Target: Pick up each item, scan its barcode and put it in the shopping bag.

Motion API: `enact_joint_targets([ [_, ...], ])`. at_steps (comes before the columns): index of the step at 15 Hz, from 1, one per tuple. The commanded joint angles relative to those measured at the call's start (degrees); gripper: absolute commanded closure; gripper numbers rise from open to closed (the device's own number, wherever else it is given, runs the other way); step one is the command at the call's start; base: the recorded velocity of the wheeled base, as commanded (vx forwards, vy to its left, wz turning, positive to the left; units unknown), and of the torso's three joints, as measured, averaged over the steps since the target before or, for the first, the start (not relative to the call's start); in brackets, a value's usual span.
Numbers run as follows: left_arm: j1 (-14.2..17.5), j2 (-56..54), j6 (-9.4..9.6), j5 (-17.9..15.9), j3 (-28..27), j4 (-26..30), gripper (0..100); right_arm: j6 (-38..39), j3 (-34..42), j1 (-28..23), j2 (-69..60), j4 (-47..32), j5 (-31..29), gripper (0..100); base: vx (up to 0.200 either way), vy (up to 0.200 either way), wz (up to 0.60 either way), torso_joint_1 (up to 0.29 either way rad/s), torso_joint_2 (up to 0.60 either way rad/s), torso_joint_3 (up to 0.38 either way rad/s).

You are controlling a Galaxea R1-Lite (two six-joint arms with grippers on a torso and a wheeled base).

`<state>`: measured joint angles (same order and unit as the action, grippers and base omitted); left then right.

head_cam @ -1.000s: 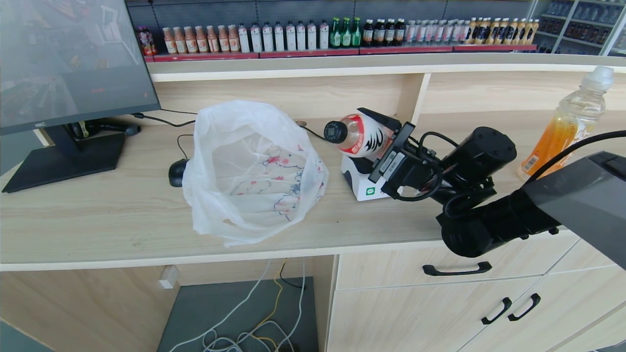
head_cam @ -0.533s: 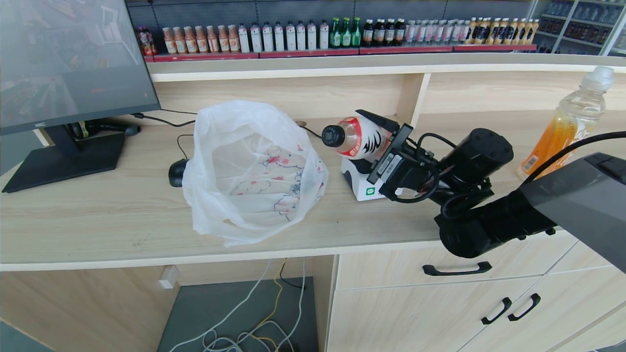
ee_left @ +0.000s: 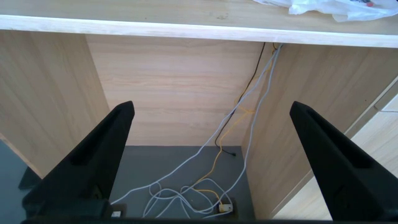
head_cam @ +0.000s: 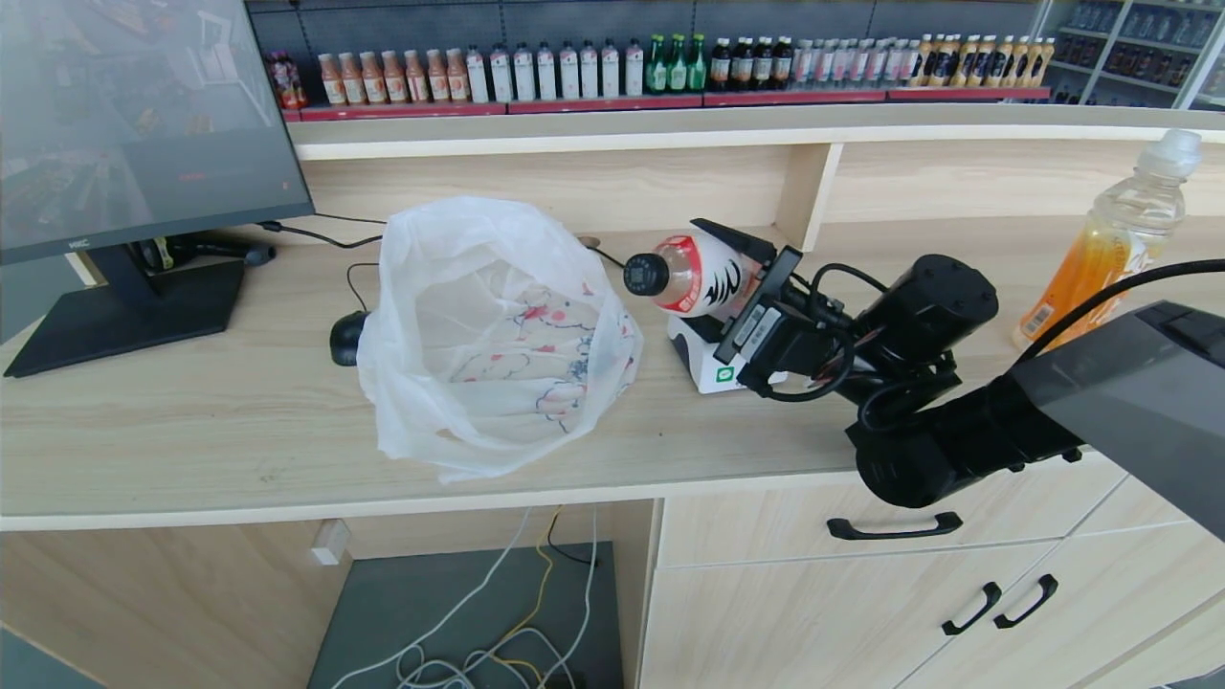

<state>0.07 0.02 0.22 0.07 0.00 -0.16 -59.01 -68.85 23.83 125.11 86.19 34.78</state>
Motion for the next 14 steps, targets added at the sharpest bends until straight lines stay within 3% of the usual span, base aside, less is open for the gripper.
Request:
enact_joint_targets([
  [1, 0.01, -0.02, 0.04, 0.01, 0.0, -0.02, 0, -0.22, 0.03, 0.25, -0.04, 0.03, 0.02, 100, 0.0, 0.0, 0.0, 0.0, 0.0, 0.0],
  [9, 0.01, -0.02, 0.04, 0.01, 0.0, -0.02, 0, 0.13, 0.03, 3.24, -4.44, -0.05, -0.68, 100, 0.0, 0.0, 0.0, 0.0, 0.0, 0.0],
  [14, 0.01, -0.02, -0.04, -0.07, 0.0, -0.02, 0, 0.66, 0.21, 5.96, -10.68, -4.01, -1.82, 100, 0.0, 0.0, 0.0, 0.0, 0.0, 0.0],
])
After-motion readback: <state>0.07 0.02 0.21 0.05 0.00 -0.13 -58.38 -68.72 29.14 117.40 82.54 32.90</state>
